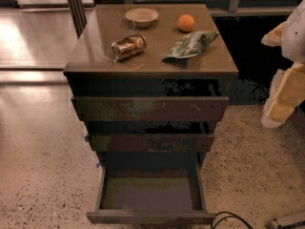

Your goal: Close bottom drawer

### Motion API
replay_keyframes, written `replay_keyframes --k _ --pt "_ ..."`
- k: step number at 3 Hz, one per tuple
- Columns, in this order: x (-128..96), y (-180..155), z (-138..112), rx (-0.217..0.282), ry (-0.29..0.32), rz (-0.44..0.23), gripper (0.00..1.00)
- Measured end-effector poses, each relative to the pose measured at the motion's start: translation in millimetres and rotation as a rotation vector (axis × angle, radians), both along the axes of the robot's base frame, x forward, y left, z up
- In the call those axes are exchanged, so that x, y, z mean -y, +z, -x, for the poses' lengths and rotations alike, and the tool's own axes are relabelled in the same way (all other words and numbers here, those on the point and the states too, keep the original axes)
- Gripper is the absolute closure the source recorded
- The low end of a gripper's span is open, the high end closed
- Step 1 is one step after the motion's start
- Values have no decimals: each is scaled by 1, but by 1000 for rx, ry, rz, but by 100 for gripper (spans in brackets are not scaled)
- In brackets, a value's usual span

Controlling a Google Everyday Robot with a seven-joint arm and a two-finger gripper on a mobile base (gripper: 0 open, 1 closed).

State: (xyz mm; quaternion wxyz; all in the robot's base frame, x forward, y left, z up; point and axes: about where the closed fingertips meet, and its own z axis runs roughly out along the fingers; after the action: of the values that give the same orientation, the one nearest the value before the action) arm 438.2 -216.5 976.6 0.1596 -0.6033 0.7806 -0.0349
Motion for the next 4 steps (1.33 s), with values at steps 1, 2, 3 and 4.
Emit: replay_keyframes --k 1,2,3,4 --pt "0 0 0 0 0 0 0" --pt "-2 -4 0 -1 -6 -19 0" --pt "-13 -35 3 -11 4 -83 0" --pt "-32 -86 8 -14 -3 -143 0"
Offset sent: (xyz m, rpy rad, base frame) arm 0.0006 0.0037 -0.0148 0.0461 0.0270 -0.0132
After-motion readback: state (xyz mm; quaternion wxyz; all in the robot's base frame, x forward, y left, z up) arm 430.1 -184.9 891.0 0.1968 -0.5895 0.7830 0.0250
